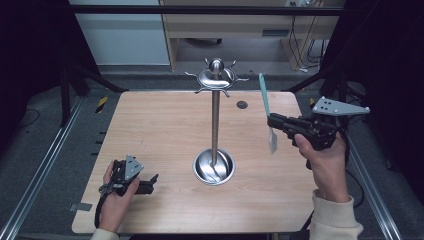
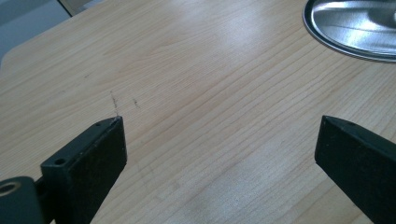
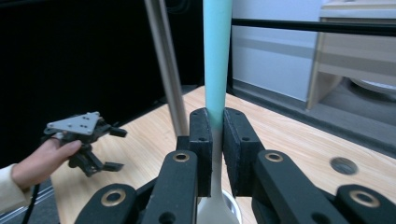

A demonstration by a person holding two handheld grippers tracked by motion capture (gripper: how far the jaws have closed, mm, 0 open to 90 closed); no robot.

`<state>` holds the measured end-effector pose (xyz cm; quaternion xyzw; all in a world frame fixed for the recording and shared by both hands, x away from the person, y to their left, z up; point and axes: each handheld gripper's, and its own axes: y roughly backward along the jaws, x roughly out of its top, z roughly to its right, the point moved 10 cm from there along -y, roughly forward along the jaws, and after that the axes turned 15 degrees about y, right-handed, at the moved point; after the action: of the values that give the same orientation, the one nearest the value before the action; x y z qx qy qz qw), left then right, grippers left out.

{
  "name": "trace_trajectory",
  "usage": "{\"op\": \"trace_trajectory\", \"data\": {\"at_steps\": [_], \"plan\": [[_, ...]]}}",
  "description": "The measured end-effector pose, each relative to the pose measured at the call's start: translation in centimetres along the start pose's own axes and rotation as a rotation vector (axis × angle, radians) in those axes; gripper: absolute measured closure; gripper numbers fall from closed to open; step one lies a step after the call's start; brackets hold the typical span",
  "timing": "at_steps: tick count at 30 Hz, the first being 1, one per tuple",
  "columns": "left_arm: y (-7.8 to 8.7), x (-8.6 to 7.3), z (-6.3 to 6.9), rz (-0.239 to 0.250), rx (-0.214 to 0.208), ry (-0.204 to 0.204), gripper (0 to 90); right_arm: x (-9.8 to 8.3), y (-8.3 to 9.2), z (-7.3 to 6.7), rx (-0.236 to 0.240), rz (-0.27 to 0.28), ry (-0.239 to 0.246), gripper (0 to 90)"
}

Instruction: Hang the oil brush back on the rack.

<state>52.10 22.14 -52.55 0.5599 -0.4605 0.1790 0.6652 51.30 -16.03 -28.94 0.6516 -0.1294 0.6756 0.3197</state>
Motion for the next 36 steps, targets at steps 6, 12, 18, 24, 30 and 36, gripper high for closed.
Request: {"op": "trace_trajectory", "data": {"at_steps": [6,12,18,24,30,36], "plan": [[0.0,0.0,0.0,-0.001,-0.002,0.001,1.9,0.5,-0.9,-0.8,0.040,0.019,0.014,82.6],[0.0,0.0,0.0,-0.003,-0.003,-0.002,1.9,0.7,-0.9,-1.1,0.061,0.031,0.018,82.6],[0.0,-0.1,0.1,-0.005,-0.007,-0.002,2.1,0.6,-1.3,-1.3,0.071,0.024,0.016,82.5],[-0.1,-0.1,0.1,-0.006,-0.006,-0.003,2.1,0.6,-1.5,-1.5,0.074,0.017,0.021,82.6],[0.0,-0.1,0.1,-0.006,-0.006,-0.003,2.1,0.4,-1.9,-1.5,0.076,0.006,0.017,82.6],[0.0,-0.1,0.1,-0.006,-0.006,-0.003,2.1,0.3,-2.5,-1.7,0.084,0.003,0.014,82.5]]}}
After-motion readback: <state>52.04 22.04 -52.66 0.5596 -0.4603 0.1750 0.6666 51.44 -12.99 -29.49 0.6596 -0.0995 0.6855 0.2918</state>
